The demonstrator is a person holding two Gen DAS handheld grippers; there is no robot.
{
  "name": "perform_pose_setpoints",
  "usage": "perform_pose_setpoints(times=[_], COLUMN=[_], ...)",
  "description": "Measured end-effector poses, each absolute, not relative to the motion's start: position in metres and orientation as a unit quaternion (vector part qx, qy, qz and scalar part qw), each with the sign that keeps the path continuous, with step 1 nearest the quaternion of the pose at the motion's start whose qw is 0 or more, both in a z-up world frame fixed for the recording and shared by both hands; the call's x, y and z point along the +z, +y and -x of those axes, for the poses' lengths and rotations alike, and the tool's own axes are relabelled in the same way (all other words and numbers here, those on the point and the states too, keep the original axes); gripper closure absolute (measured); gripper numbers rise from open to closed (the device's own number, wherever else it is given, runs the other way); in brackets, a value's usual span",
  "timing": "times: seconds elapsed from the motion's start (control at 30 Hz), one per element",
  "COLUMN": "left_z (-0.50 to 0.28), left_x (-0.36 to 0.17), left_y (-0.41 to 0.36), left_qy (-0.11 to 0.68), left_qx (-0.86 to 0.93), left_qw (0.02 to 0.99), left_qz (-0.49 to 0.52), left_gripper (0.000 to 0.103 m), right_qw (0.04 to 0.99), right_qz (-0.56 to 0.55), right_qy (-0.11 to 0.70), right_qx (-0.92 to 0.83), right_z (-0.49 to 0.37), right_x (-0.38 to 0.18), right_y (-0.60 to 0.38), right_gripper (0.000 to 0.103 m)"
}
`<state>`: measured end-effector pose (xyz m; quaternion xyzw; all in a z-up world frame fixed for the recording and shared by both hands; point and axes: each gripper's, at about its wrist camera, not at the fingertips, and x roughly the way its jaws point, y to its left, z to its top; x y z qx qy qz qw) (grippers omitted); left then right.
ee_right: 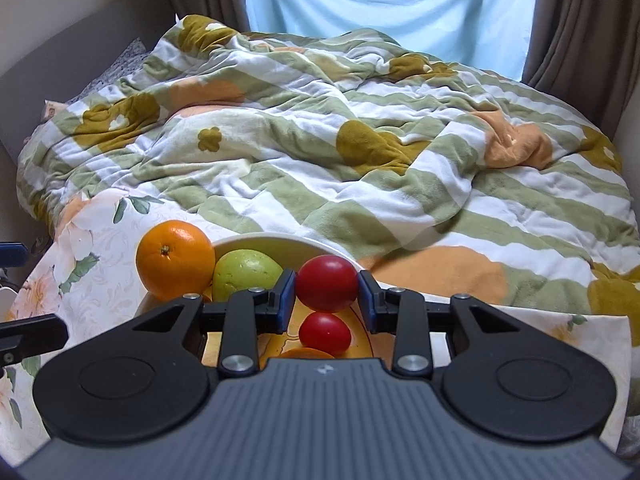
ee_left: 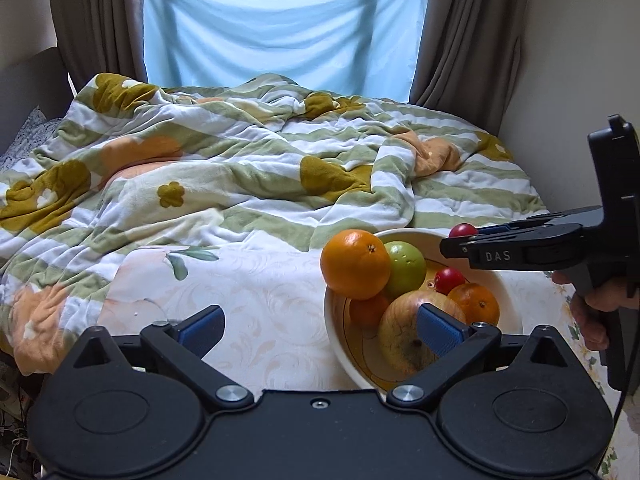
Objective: Organize fruits
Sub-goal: 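Open the left tool to drop the orange in while the right tool releases the tomato, then withdraw both open tools toward the kiwi and green apple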
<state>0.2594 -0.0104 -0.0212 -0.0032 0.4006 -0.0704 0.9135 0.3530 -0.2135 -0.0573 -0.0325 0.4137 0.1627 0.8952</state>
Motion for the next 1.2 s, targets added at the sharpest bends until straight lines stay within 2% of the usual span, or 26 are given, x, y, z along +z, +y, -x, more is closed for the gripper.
perform_pose_setpoints(times=[0.17,0.2,0.27,0.33,0.77,1.2], left_z=[-0.253,-0.251,-0.247,-0.243,-0.206,-0.136], left_x=[-0.023,-0.024,-0.024,-0.024,0.002,0.033], left_y=[-0.007,-0.007,-0.007,-0.007,-0.017,-0.035], left_qy=[0.404,0.404,0.405,0.404,0.387,0.347], left_qx=[-0.064,-0.062,-0.058,-0.052,-0.022,-0.003], left_qw=[0.913,0.913,0.912,0.913,0.921,0.937], left_qz=[0.005,0.005,0.004,0.005,0.020,0.026], left_gripper=[0.000,0.000,0.000,0.000,0.000,0.000], right_qw=[0.896,0.898,0.903,0.910,0.915,0.928], right_qz=[0.034,0.031,0.023,0.022,0.025,0.016], right_qy=[0.408,0.402,0.392,0.379,0.379,0.356], right_qx=[0.171,0.174,0.172,0.164,0.132,0.108], right_z=[-0.352,-0.351,-0.346,-0.339,-0.296,-0.211], right_x=[-0.063,-0.062,-0.059,-0.055,-0.024,0.032], right_y=[-0.211,-0.211,-0.213,-0.214,-0.227,-0.260], right_gripper=[0.053,0.050,0.014,0.000,0.000,0.000])
